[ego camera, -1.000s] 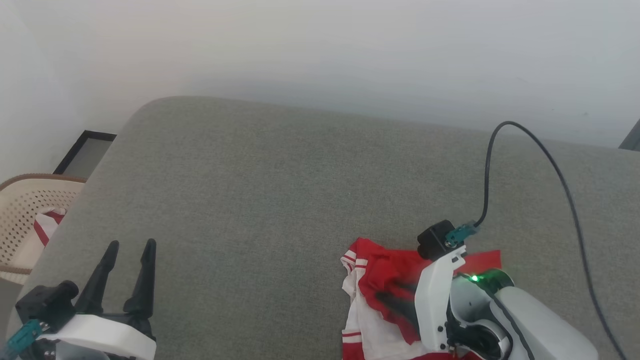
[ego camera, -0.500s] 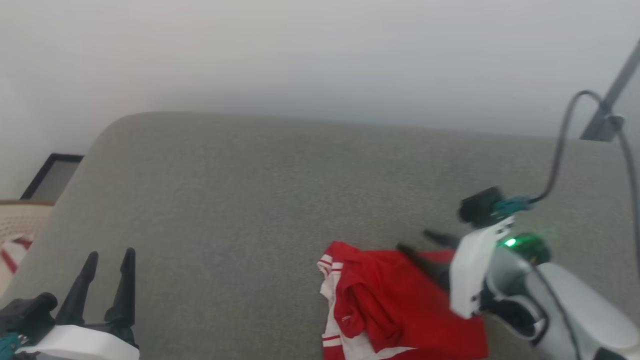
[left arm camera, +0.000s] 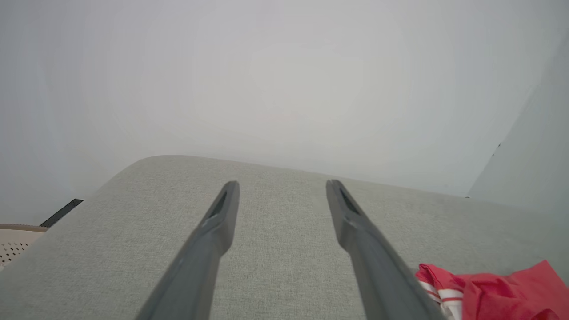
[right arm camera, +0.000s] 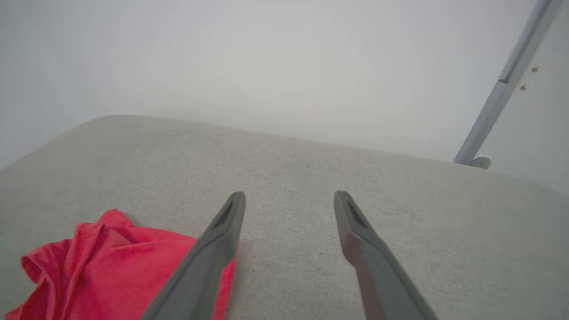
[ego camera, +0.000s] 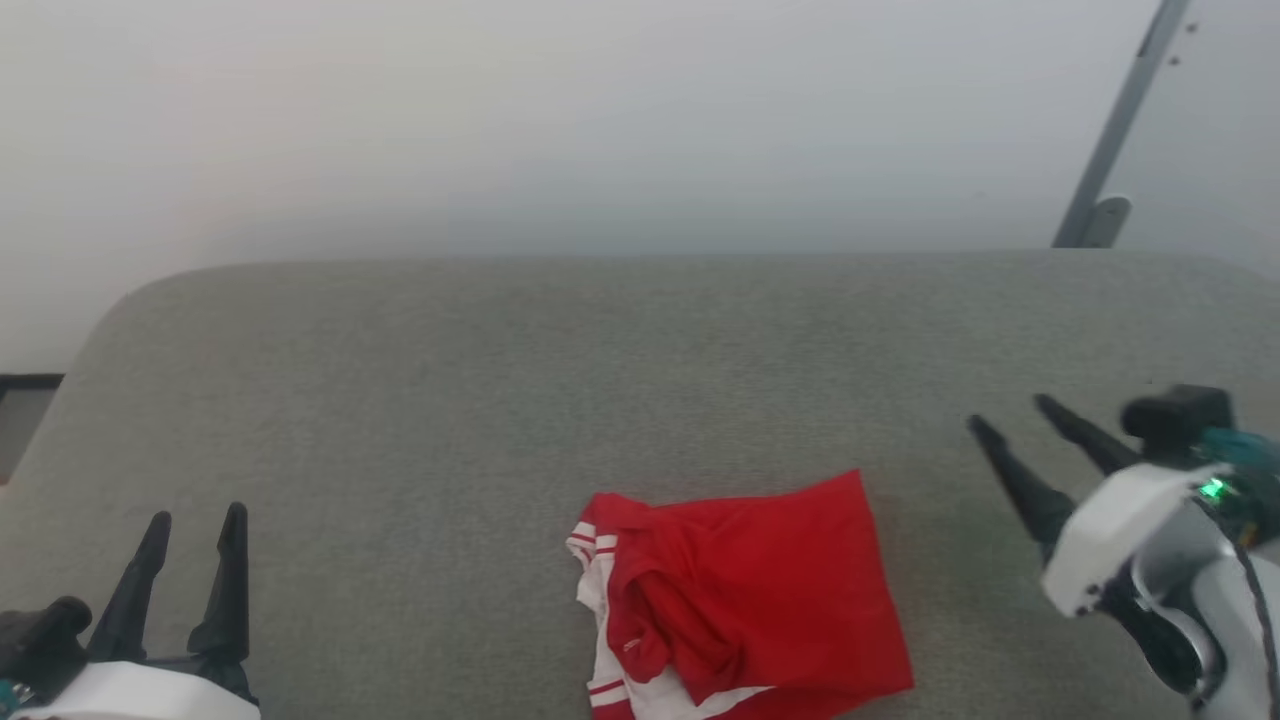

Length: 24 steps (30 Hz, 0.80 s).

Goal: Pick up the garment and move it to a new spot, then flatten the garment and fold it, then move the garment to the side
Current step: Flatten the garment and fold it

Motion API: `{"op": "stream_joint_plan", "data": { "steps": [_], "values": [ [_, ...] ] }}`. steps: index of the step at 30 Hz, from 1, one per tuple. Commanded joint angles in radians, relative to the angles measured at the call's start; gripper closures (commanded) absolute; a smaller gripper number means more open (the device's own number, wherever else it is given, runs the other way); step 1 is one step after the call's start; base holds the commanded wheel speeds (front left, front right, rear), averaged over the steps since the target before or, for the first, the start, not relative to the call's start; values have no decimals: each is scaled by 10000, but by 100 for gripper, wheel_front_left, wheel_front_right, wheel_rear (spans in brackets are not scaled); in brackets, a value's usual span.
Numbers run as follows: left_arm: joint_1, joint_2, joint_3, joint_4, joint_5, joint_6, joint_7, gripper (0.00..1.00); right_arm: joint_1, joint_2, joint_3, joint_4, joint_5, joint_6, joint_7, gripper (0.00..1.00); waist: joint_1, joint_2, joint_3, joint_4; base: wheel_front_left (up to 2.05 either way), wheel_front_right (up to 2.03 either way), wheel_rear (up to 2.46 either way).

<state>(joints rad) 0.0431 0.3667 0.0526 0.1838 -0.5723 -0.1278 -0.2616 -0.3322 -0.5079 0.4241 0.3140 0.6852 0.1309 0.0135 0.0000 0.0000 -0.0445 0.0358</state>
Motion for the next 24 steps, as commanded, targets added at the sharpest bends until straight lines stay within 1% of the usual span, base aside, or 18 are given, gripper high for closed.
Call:
{"op": "stream_joint_plan", "data": {
  "steps": [1, 3, 4, 5, 10, 17, 24],
  "values": [
    [152, -7, 60, -29, 14, -23, -41, 0, 228, 49, -137, 90, -70, -5, -166, 0, 0, 0, -23, -135, 0, 0, 0],
    [199, 7, 111, -38, 56, -23, -41, 0, 444, 69, -474, 164, -354, -4, -552, 0, 0, 0, -31, -246, 0, 0, 0],
    [240, 5, 156, -64, 70, -23, -41, 0, 675, 139, -874, 282, -566, -5, -954, 0, 0, 0, -39, -334, 0, 0, 0],
    [270, 2, 186, -74, 70, -23, -41, 0, 800, 164, -1063, 331, -732, -5, -1192, 0, 0, 0, -38, -373, 0, 0, 0],
    [388, 13, 242, -45, 70, -23, -41, 0, 1300, 460, -1865, 564, -1393, -5, -2035, 0, 0, 0, -52, -547, 0, 0, 0],
    [478, 39, 287, -47, 80, -23, -41, 0, 1828, 868, -2518, 558, -2023, -5, -2394, 0, 0, 0, -59, -685, 0, 0, 0],
    [528, 17, 295, -84, 109, -23, -41, 0, 2057, 1135, -2851, 332, -2378, -5, -2503, 0, 0, 0, -18, -717, 0, 0, 0]
  ]
}}
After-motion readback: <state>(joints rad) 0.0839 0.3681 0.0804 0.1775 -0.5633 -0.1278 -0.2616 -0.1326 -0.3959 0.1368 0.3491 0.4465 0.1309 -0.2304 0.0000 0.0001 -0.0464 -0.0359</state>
